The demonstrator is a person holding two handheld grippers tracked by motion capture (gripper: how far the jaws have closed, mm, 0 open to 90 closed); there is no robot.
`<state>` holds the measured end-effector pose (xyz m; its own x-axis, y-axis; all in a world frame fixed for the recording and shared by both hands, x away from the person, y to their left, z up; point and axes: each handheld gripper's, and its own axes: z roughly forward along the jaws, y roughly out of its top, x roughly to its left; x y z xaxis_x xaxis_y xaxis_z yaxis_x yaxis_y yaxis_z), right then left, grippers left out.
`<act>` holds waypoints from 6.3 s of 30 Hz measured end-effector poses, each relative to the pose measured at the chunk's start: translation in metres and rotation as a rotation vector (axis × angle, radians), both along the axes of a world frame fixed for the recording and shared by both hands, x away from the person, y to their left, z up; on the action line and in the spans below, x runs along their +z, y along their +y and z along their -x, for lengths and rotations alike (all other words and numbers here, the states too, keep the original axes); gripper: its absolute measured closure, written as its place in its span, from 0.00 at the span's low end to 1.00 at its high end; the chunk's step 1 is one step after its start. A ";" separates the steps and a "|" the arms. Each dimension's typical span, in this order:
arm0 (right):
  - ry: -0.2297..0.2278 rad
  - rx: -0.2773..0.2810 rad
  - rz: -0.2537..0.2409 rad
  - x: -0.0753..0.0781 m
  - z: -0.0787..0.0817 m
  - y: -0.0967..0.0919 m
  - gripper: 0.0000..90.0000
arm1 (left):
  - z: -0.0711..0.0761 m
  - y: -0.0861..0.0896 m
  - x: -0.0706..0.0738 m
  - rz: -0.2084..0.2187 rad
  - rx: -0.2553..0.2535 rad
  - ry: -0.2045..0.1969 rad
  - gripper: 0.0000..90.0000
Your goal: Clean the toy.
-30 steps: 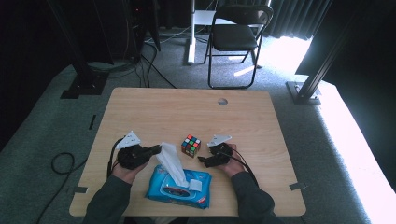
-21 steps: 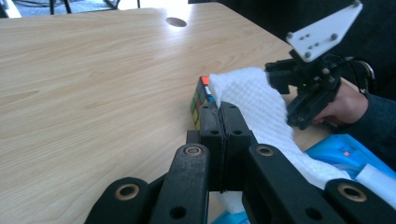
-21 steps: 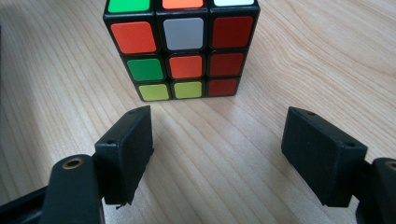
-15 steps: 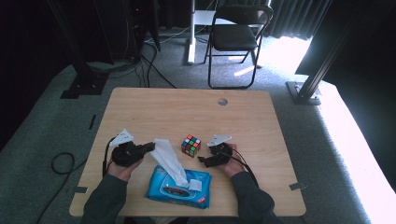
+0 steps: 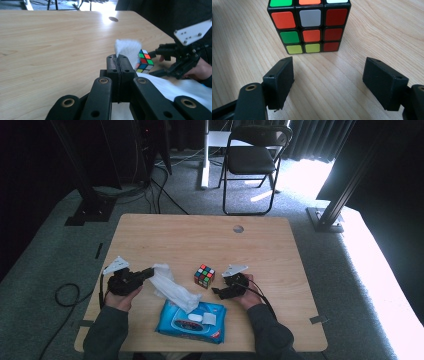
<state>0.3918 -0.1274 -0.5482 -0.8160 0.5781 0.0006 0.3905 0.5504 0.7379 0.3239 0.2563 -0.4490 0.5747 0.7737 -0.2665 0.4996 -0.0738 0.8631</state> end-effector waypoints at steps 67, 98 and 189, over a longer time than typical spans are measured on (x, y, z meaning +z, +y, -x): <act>0.002 -0.001 0.000 0.000 0.000 0.000 0.27 | -0.043 -0.073 -0.080 -0.427 -0.045 0.106 0.96; 0.029 0.024 -0.035 0.005 0.000 0.014 0.22 | -0.042 -0.043 -0.052 -0.303 0.056 0.056 0.96; -0.034 0.126 -0.065 0.012 -0.007 0.053 0.38 | -0.076 -0.091 -0.014 -0.323 0.065 -0.043 0.96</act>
